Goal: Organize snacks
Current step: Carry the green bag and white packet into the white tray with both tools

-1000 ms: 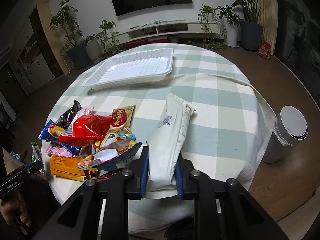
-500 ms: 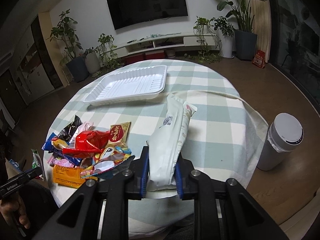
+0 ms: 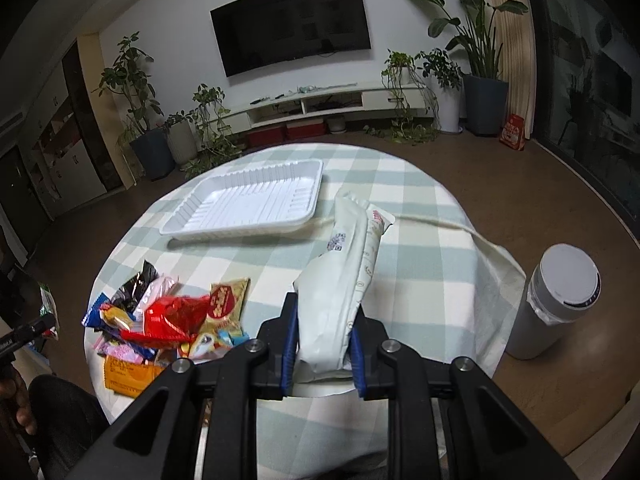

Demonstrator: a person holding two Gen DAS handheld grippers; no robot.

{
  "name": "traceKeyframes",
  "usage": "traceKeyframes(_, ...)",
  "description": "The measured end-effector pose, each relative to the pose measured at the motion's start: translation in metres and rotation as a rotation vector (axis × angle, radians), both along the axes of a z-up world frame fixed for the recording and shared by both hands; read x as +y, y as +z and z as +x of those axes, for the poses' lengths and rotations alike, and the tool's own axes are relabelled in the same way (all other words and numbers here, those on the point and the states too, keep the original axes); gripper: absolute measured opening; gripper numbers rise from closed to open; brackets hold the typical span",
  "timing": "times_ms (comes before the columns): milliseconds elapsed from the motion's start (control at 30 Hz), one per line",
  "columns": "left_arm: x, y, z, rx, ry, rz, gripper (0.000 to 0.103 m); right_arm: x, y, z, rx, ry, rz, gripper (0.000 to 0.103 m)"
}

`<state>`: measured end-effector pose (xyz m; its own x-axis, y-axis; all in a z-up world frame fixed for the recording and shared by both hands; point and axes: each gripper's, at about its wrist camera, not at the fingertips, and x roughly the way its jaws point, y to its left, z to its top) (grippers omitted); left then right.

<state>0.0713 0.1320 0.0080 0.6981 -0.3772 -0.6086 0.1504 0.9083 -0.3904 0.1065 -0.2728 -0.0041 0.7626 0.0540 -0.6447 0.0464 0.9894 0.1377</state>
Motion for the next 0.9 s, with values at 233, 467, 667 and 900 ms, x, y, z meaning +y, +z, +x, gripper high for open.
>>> traceKeyframes(233, -0.015, 0.060, 0.065, -0.086, -0.082, 0.052, 0.031, 0.014, 0.036, 0.040, -0.096, 0.052, -0.030, 0.024)
traceKeyframes(467, -0.053, 0.092, 0.167, -0.058, -0.183, 0.142, 0.031, 0.038, 0.054, 0.124, -0.125, 0.138, -0.023, 0.024)
traceKeyframes(667, -0.090, 0.072, 0.254, 0.045, -0.228, 0.206, 0.031, 0.060, 0.021, 0.202, -0.031, 0.213, -0.054, 0.024)
traceKeyframes(900, -0.123, 0.017, 0.319, 0.171, -0.259, 0.244, 0.031, 0.065, -0.031, 0.251, 0.106, 0.263, -0.078, 0.024)
